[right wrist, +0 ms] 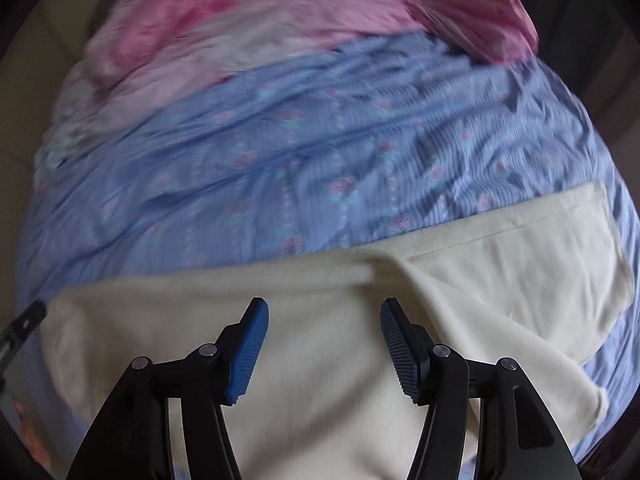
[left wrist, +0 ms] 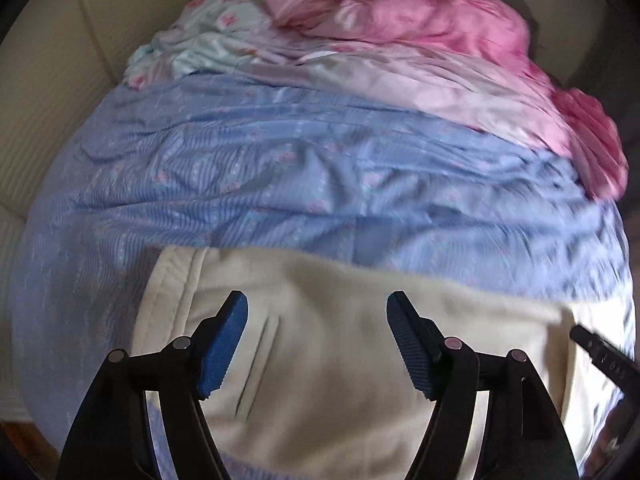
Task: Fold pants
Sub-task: 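Move both open grippers back from the folded trousers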
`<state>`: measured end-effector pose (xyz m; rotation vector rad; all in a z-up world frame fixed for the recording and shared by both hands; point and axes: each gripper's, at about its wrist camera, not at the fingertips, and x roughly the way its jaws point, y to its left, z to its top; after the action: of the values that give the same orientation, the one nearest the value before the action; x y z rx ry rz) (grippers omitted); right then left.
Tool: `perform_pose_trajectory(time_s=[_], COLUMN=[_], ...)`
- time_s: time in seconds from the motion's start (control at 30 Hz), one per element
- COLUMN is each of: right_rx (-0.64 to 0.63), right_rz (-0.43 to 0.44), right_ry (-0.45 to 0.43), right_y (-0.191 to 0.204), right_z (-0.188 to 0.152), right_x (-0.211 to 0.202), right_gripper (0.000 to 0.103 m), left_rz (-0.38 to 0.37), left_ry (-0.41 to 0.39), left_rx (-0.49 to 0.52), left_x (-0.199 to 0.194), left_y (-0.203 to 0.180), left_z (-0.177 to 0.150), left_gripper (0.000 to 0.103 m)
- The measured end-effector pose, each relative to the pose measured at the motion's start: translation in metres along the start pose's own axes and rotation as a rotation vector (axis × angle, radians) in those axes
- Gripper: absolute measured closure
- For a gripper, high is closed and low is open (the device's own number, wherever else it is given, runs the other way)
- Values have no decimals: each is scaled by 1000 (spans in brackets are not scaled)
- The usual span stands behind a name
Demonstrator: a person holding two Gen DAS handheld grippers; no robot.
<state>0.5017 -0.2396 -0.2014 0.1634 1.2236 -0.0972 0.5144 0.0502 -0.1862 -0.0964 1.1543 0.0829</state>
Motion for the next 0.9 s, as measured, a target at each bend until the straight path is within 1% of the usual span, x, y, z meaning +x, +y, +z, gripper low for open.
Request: perform_pose_trajectory(time_s=[0.1,0.17,0.27,0.3,0.43,0.53,0.7,0.77,0.83,0.9], right_rx=[-60,-75,-65,-59,-26,34,80,93,112,121], right_rz=[26,42,66,65,54,30,-15,-24,-16,-14], right_ry=[-27,-50,-77,-92,-128,-130,-124,-111,-98,-89], right_y=[11,15,13,14,9,-3,-33,-49,-71,-93], right_z=[-22,-37,-60,-72,-109,-142,-192,-209,-224,-235], right_x=[-35,-61,-92,-108,-145,-168,-189,-193,-196,-196], right_gripper=[44,44,44,44,44,44,44,44,44,44], left_rz=[-20,-45,-75,-86,-132,-152,-216,-226,-241,-238], left_ry=[-4,-12,-18,-23,-45,-54,-26,-1,32,44], left_rx=[69,106,184,220,332,410,483,491,493,494], left_x=[-27,-49,-82,-94,-132,-157,-173,-174,-174,-177], left_y=[-6,-11,-21,-25,-41,-52,-73,-86,-102,-121], left_z=[-18,-32,-54,-62,-90,-114,-157,-175,-194,-214], left_gripper=[32,32,32,32,31,27,27,27,27,27])
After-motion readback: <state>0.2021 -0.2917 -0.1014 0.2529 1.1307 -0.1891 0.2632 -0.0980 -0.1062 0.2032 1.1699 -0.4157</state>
